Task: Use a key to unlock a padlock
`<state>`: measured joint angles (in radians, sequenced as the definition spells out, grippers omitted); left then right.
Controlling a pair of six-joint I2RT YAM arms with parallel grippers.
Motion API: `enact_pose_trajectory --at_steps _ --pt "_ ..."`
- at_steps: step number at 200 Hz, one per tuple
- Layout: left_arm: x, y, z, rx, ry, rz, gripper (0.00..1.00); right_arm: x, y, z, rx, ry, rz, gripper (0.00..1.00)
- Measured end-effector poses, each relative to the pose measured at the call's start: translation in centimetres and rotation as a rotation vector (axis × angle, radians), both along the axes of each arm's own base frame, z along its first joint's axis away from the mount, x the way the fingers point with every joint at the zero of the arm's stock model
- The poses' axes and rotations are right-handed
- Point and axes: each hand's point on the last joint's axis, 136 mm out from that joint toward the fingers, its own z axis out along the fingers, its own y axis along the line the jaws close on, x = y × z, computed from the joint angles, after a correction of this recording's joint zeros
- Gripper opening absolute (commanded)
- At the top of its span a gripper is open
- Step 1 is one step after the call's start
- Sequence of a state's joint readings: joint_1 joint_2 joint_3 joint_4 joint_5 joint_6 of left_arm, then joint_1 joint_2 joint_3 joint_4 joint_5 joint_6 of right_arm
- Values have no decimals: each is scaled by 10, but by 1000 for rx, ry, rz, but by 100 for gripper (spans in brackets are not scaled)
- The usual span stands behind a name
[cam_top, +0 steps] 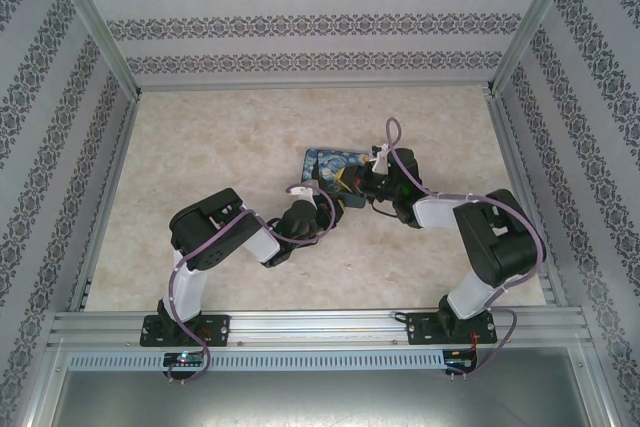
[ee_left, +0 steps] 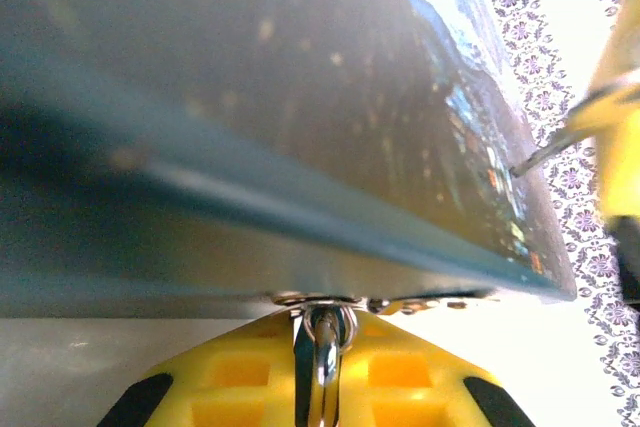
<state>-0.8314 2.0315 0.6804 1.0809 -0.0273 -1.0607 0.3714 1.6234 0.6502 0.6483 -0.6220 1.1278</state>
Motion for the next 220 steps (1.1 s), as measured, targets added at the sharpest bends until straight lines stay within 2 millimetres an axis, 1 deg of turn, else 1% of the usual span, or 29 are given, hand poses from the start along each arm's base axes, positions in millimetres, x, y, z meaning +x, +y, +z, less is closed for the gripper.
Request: enact_pose_trajectory --at_steps 18,35,51,62,102,120,131,161,204,220 --pt "-4 5 1 -7 11 6 0 -5 -2 26 19 -52 0 0" --pt "-8 13 1 -7 24 14 0 -14 -5 50 41 -105 5 0" --pt "-12 21 1 4 38 19 0 -25 -7 61 53 -135 9 0" --pt "-13 27 1 12 46 27 0 -36 -7 61 54 -140 17 0" --pt "-16 58 0 39 74 72 0 -76 -7 36 29 -97 45 0" --pt "-15 71 0 48 90 89 0 -88 -5 27 17 -83 56 0" --pt "-16 76 0 52 103 89 0 -94 -4 21 9 -75 63 0" --pt "-20 75 1 47 146 40 0 -109 -6 -3 -25 -29 65 0" --pt "-30 62 5 13 222 -73 0 -120 -10 -33 -76 27 54 0" --pt "-34 58 8 -9 251 -100 0 -124 -8 -39 -90 34 57 0"
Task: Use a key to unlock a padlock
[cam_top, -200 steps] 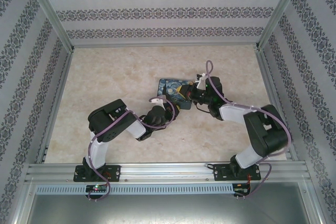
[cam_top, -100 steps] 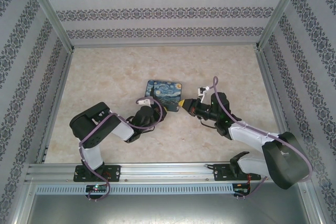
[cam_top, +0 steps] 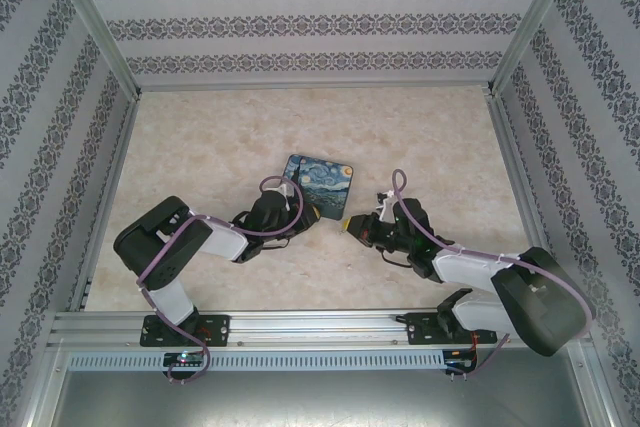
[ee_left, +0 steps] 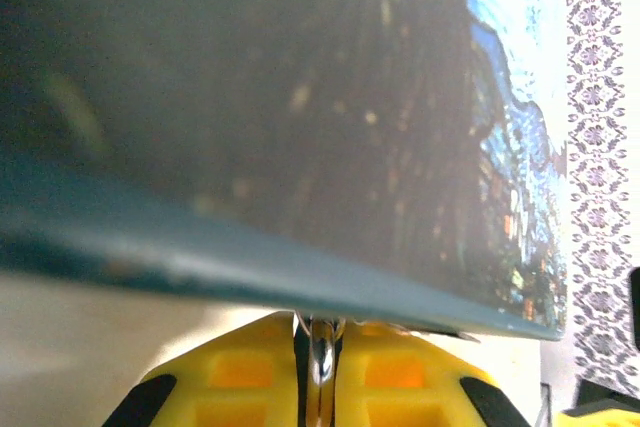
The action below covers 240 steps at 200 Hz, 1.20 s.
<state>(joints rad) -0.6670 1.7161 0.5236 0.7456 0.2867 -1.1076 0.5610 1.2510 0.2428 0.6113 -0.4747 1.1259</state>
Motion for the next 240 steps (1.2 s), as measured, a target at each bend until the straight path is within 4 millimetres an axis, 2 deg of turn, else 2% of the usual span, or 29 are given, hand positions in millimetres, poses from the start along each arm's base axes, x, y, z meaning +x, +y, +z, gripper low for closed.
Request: enact_pose_trajectory --at_steps 95,190,240 --pt "-8 -3 15 -127 85 8 0 -5 7 -9 -26 -18 -2 0" --pt "-4 -8 38 -276 105 16 0 -5 11 -22 -30 42 -28 0" --pt "-3 -12 39 -334 135 15 0 2 13 -15 -2 27 -62 0"
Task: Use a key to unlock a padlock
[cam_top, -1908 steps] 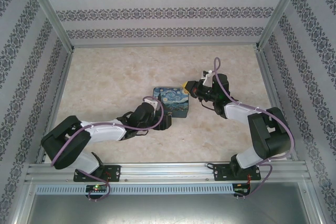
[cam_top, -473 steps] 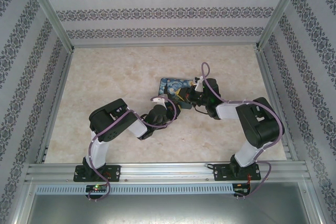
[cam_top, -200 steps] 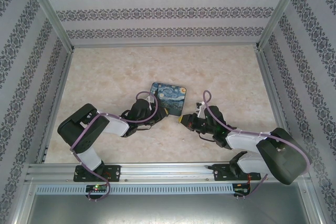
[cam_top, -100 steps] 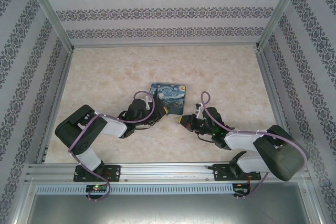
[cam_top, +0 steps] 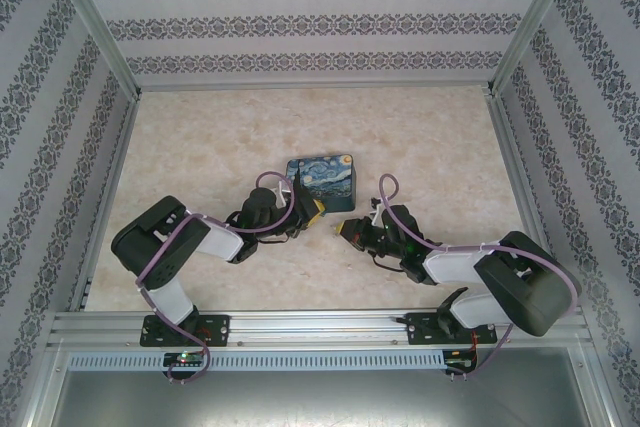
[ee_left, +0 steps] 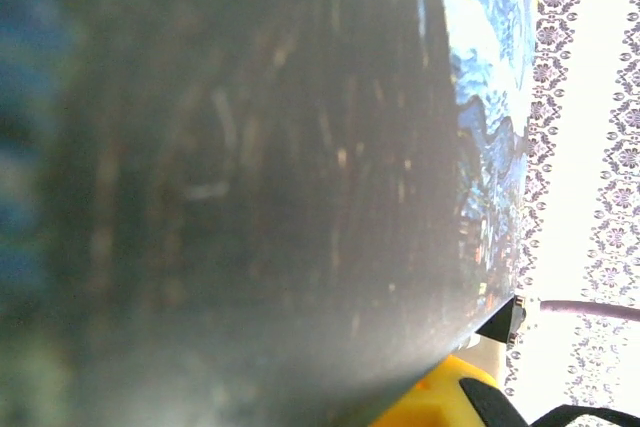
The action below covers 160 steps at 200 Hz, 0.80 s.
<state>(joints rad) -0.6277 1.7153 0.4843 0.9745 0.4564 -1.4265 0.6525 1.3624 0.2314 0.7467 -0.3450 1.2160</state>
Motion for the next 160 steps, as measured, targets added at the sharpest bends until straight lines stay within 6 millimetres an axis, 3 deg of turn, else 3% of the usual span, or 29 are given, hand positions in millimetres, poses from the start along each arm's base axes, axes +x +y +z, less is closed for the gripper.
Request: enact_pose_trajectory --at_steps 160 --pt "1 0 1 -15 12 7 0 19 5 7 31 -13 -60 0"
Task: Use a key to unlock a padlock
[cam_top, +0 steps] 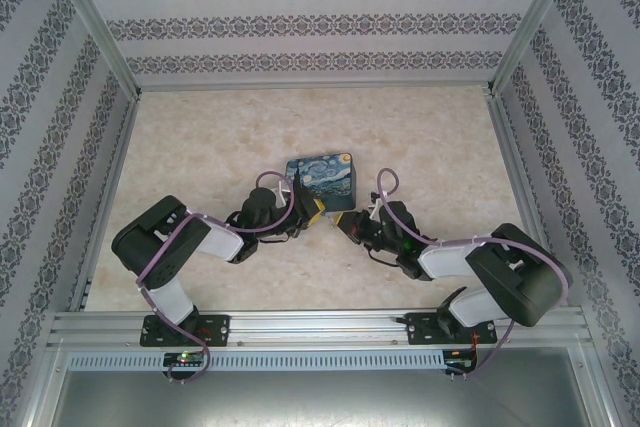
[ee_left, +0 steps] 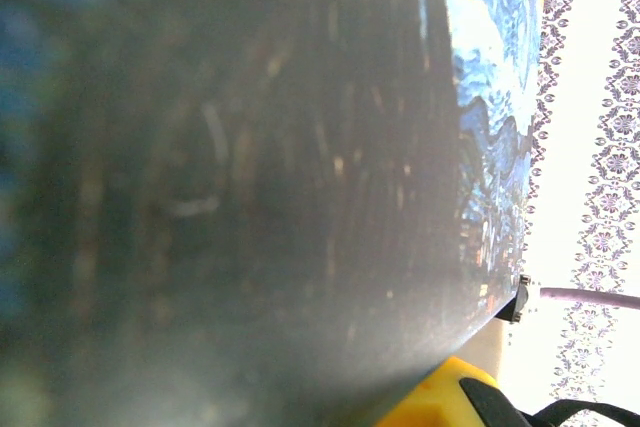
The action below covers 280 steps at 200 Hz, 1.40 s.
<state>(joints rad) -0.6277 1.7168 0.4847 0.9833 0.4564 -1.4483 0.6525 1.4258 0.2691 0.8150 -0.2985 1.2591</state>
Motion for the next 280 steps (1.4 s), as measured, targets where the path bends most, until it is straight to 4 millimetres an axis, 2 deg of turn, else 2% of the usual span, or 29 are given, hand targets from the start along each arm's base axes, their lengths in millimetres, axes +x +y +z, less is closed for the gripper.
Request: enact_pose_trajectory --at_steps 92,280 --pt "0 0 0 0 0 0 0 10 7 2 6 -6 -4 0" --pt "0 0 0 1 -3 0 0 13 5 3 8 -7 -13 0"
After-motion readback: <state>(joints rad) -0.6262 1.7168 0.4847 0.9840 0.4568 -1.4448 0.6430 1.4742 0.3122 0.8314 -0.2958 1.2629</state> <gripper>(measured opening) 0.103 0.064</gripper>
